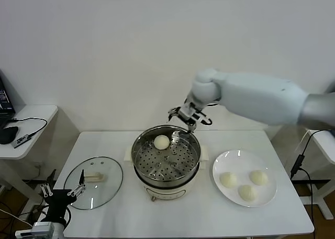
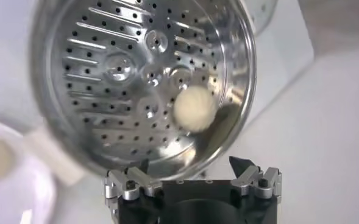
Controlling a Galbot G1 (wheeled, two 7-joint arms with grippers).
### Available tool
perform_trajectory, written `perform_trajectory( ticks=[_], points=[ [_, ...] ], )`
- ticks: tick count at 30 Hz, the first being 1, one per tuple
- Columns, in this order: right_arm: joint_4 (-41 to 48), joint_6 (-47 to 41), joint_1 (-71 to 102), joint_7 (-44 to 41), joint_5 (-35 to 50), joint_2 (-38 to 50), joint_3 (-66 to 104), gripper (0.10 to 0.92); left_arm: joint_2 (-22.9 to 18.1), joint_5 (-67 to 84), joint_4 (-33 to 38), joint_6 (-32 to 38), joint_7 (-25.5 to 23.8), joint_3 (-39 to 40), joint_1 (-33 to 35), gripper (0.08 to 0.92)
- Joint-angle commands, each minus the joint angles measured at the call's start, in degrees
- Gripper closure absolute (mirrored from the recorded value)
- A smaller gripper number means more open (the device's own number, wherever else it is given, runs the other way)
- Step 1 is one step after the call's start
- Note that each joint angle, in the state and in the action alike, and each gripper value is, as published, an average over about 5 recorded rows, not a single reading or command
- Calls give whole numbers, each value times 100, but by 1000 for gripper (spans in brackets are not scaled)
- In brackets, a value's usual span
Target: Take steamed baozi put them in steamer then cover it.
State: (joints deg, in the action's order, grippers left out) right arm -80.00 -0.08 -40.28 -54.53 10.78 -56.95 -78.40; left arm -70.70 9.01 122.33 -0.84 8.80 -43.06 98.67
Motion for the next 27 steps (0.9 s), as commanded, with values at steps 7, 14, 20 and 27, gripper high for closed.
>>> perform_trajectory(
  ticks=[7,14,20,27],
  points=[
    [-1496,-1756,211,-256,336,2729,168,203,330,143,-107,-279,24,49,-141,177],
    [-1449,-1762,1689,-258,-353,3052,930,203,335,99,-156,-354,21,31,-166,177],
    [-1237,-1715,2644,-290,-890,3020,1464,203,297,58,-158,-405,23,7,-168,177],
    [-962,-1730,3360,-271,-1322,2783,1866,203,269,65,-157,-440,33,-57,-153,177]
  ],
)
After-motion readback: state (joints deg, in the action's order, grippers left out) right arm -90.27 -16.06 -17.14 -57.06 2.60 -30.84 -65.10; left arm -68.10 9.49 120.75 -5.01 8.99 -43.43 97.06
